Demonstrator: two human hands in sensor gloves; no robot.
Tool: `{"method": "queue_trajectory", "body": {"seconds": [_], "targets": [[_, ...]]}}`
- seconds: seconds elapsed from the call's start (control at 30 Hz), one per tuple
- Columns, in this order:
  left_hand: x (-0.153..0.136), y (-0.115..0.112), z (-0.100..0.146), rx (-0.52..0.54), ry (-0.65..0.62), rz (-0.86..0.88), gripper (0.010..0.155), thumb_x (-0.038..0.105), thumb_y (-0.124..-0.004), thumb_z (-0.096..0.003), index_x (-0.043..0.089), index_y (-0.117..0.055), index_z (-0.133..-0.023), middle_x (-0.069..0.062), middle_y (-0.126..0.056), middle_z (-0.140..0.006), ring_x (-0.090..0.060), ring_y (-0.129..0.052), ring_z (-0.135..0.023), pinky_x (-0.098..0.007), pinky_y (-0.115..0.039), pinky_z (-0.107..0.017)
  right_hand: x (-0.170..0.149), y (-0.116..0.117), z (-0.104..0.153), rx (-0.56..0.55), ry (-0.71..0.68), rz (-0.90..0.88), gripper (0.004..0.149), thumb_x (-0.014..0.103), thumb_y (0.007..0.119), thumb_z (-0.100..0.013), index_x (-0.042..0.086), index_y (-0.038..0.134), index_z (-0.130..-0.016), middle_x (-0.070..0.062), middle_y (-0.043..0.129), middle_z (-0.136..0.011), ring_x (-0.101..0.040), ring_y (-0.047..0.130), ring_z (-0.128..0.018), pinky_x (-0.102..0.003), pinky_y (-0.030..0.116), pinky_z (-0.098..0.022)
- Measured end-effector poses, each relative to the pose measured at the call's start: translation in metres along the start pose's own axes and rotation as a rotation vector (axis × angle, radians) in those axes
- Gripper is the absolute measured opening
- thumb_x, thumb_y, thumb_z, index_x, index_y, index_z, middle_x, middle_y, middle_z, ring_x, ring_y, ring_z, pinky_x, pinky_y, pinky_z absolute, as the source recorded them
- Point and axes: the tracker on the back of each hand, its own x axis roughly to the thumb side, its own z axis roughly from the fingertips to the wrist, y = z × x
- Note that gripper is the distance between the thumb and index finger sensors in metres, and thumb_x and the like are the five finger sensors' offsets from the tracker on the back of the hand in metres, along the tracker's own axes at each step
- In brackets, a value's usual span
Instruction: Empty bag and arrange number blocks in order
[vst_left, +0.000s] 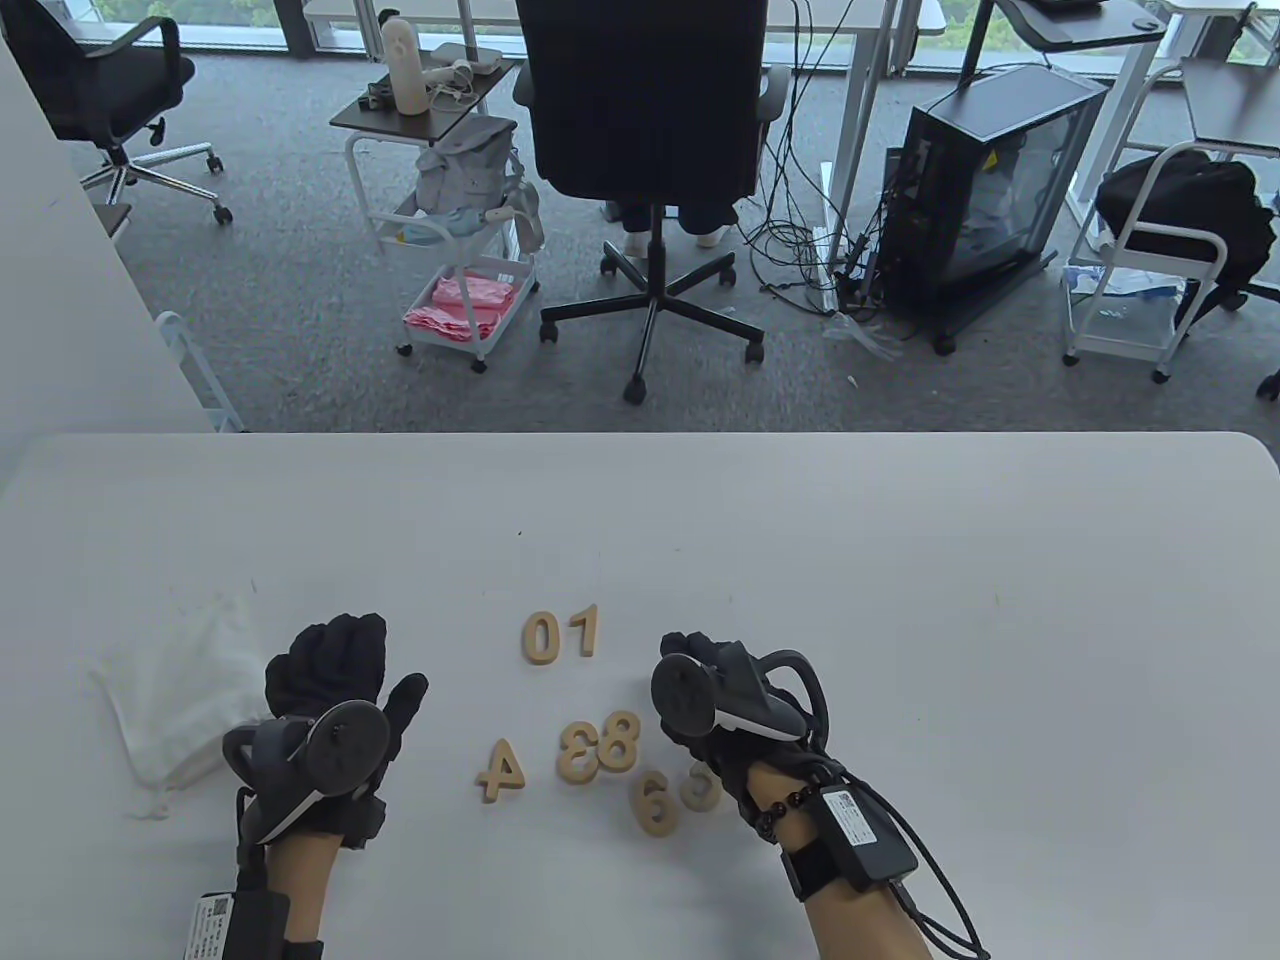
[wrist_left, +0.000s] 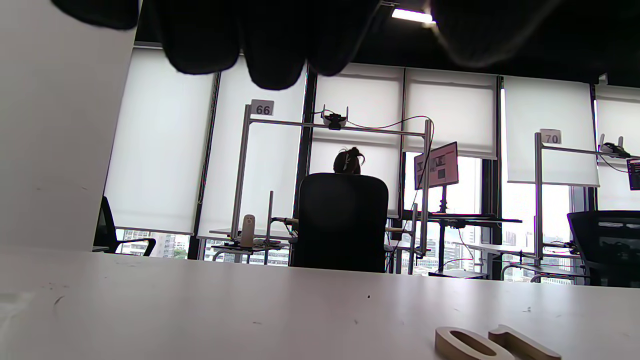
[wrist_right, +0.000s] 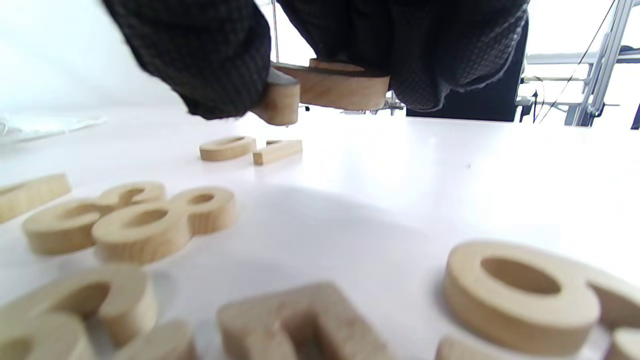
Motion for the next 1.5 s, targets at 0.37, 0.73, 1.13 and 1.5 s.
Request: {"method": "queue_trajectory", "body": {"seconds": [0.37,0.73,1.13,1.5], "targets": [[-0.001,0.001,-0.001,0.007,0.003,-0.004,0.075,0.054,-0.067,-0.0519,0.006,-0.059,-0.109,-0.027,-0.063,-0.109,-0.060,-0.068,-0.097,-0.078,-0.053,-0.065,-0.010,-0.026,-0.052,0.068,0.008,0.158,0.079,0.036,0.083,-0.047,0.001,0.049,-0.109,-0.028,0.058,-0.111,-0.050,0.073,-0.095,-0.059,0.067,-0.074],[-0.004,0.003,0.000,0.008,0.020,-0.004,0.075,0.054,-0.067,-0.0517,0.006,-0.060,-0.109,-0.027,-0.063,-0.109,-0.060,-0.068,-0.097,-0.078,-0.054,-0.065,0.015,0.000,-0.112,0.160,-0.018,0.194,0.078,0.034,0.084,-0.047,0.003,0.048,-0.110,-0.026,0.056,-0.112,-0.050,0.071,-0.096,-0.059,0.065,-0.075],[-0.005,0.003,-0.001,0.008,0.022,0.002,0.075,0.054,-0.067,-0.0518,0.006,-0.060,-0.109,-0.027,-0.063,-0.109,-0.060,-0.068,-0.097,-0.078,-0.054,-0.065,0.022,0.050,-0.133,0.273,-0.004,0.167,0.076,0.032,0.086,-0.047,0.007,0.048,-0.109,-0.022,0.056,-0.112,-0.047,0.070,-0.097,-0.056,0.064,-0.076],[-0.004,0.003,-0.001,0.001,0.022,0.001,0.075,0.054,-0.067,-0.0518,0.006,-0.060,-0.109,-0.027,-0.063,-0.109,-0.060,-0.068,-0.097,-0.078,-0.054,-0.065,0.020,0.053,-0.134,0.293,-0.003,0.141,0.077,0.031,0.083,-0.049,0.008,0.042,-0.110,-0.021,0.050,-0.114,-0.045,0.067,-0.100,-0.056,0.062,-0.077]]}}
